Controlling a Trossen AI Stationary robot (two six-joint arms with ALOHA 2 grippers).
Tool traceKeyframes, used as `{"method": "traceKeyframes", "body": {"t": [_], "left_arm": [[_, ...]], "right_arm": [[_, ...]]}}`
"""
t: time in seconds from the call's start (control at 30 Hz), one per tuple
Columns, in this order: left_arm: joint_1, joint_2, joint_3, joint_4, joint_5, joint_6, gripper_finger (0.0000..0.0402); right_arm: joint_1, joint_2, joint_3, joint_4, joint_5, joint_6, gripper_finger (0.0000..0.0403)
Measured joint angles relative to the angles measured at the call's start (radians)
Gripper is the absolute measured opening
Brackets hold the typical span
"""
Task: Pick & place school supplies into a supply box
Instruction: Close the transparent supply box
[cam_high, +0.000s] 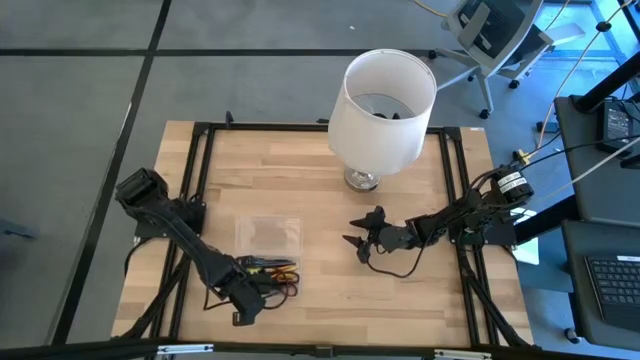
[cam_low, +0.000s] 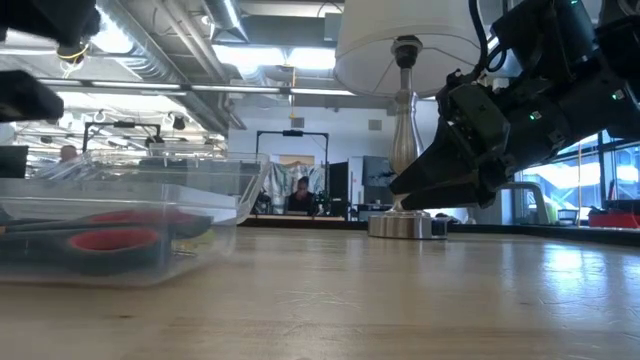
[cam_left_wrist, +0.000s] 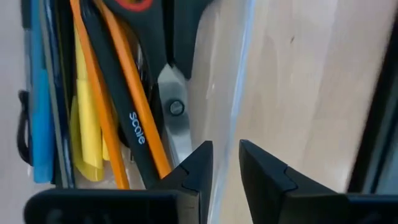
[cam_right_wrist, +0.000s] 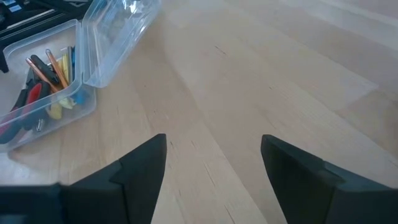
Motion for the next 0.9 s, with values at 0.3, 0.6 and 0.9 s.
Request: {"method": "traceKeyframes", "body": {"t": [0.3, 0.6, 0.9], "left_arm": [[0.0, 0.028, 0.0, -0.002, -0.01, -0.01, 0.0031], [0.001, 0.028, 0.0, 0.0, -0.097, 0.118, 0.0004], [0.023, 0.062, 0.002, 0.106, -0.136, 0.324, 0.0003]], "right_arm": [[0.0, 0.0, 0.0, 0.01, 0.0, 0.003, 0.0265], [-0.024, 0.001, 0.015, 0.089, -0.008, -0.02, 0.0265], [-0.05, 0.001, 0.144, -0.118, -0.052, -0.248, 0.0265]]}}
